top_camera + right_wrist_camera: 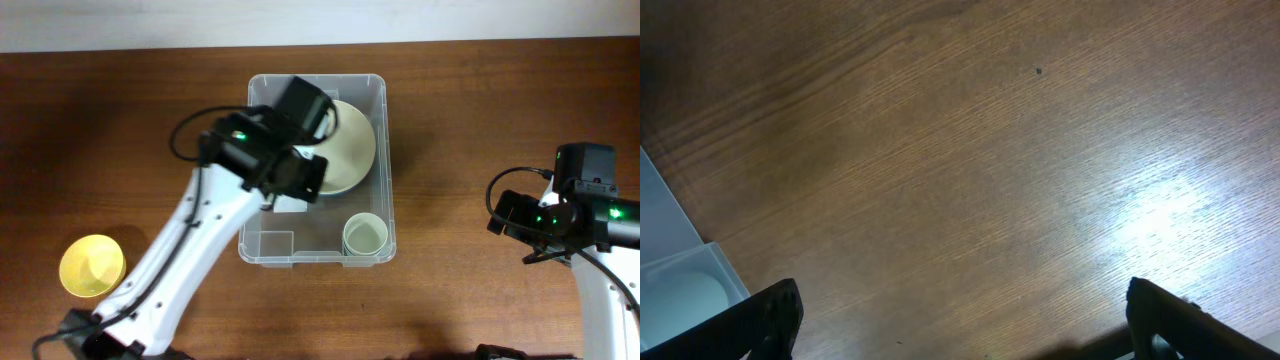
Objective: Pack container
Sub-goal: 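Place the white bowl into the container's lower left area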
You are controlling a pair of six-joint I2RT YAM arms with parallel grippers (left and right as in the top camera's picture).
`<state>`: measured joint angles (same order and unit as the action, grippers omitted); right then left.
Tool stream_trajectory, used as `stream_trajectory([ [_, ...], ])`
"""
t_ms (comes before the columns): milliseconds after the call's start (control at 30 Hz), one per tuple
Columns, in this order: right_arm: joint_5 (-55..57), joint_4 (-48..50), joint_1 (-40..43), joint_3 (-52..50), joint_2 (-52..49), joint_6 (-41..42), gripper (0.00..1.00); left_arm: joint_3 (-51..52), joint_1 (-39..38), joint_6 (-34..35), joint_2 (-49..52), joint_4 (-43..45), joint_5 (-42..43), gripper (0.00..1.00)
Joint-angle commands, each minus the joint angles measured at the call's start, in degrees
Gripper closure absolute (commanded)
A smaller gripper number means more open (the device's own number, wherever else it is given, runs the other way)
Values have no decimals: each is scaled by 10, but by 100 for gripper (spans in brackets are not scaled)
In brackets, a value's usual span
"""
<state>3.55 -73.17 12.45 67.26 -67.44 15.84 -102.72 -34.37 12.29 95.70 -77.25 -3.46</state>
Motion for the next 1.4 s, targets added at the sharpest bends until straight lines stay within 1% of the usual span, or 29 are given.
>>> stream_trajectory([
  [0,-1,1,4,-2,5,-3,1,47,-25,31,26,-2,-10,99],
  [133,-2,1,4,-2,5,-4,1,95,-26,38,40,16,-4,99],
  [467,-2,1,4,-2,5,-3,1,217,-26,38,47,107,11,99],
  [533,-2,1,4,-2,5,-4,1,228,-26,38,47,109,11,96],
  [567,-1,1,4,-2,5,-4,1,231,-26,38,47,109,11,89],
  [633,-1,1,4,-2,5,-4,1,231,-26,37,47,108,11,84],
  [667,-1,1,4,-2,5,-4,1,231,-26,37,47,109,11,83],
  [733,-1,1,4,-2,5,-4,1,231,-26,38,47,109,11,70],
  [767,-1,1,4,-2,5,-4,1,231,-26,37,47,108,11,68],
  [967,-1,1,4,-2,5,-4,1,223,-26,37,46,106,11,67],
  [1200,-1,1,4,-2,5,-4,1,127,-26,11,42,87,7,65],
  [1367,-1,0,4,-2,5,-4,1,109,-26,9,42,84,7,63],
])
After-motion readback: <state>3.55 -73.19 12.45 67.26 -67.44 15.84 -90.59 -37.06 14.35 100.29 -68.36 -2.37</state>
